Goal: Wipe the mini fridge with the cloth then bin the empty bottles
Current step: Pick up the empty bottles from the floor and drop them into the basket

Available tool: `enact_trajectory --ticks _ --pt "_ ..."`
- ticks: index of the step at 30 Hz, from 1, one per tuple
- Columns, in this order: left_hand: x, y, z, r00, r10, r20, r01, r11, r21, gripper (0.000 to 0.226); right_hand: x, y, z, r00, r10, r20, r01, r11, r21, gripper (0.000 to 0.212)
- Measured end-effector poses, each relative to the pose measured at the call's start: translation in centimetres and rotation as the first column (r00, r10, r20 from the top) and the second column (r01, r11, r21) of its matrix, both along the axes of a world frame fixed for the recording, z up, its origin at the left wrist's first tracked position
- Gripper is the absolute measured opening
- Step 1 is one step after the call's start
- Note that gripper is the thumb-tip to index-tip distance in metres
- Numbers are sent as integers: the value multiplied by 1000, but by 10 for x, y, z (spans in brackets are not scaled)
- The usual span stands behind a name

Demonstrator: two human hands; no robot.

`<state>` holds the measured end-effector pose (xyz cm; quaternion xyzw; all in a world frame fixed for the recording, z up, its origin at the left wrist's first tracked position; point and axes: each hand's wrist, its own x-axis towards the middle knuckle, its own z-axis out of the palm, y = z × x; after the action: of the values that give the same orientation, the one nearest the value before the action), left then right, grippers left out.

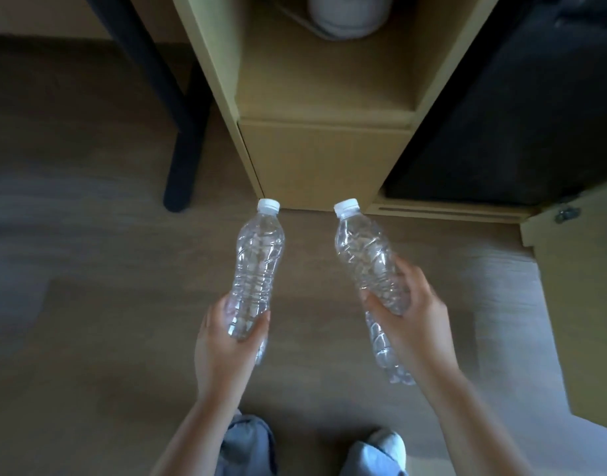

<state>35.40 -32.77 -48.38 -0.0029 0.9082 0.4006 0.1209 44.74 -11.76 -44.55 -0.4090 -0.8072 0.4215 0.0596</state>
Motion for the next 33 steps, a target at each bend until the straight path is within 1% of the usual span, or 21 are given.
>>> enact_trajectory --ticks 4,6,10,13,16,18,21,24,26,30,33 --pt "21 4 85 996 91 -5 -91 996 23 40 15 5 90 998 -41 -37 40 999 -36 61" --pt "31 11 131 993 117 -2 -117 991 60 35 22 11 135 997 -61 -45 58 996 -60 61" --pt "46 33 222 991 137 4 -137 981 139 30 38 23 222 993 -83 -88 80 996 -45 60" --pt "53 44 280 994 111 9 -111 975 194 28 55 28 283 990 -102 -100 100 995 -24 59" --pt "60 49 330 1000 28 9 -29 973 228 36 75 27 334 986 -120 -113 121 993 5 58" --pt "67 51 361 998 -66 12 61 965 256 34 90 23 361 984 -134 -117 137 990 18 59" --pt "78 48 398 965 -263 16 251 934 254 37 116 14 394 978 -159 -137 168 984 57 58" --pt "80 39 425 921 -388 28 368 893 260 42 141 -1 421 969 -202 -142 214 973 81 60" --pt "76 35 438 900 -436 10 417 867 272 42 156 -11 436 952 -264 -153 277 958 73 61" --pt "70 39 467 852 -524 0 498 810 311 38 178 -34 465 889 -418 -186 437 896 78 62" --pt "73 46 483 752 -659 -4 629 716 301 39 189 -48 483 824 -531 -199 549 835 43 62"
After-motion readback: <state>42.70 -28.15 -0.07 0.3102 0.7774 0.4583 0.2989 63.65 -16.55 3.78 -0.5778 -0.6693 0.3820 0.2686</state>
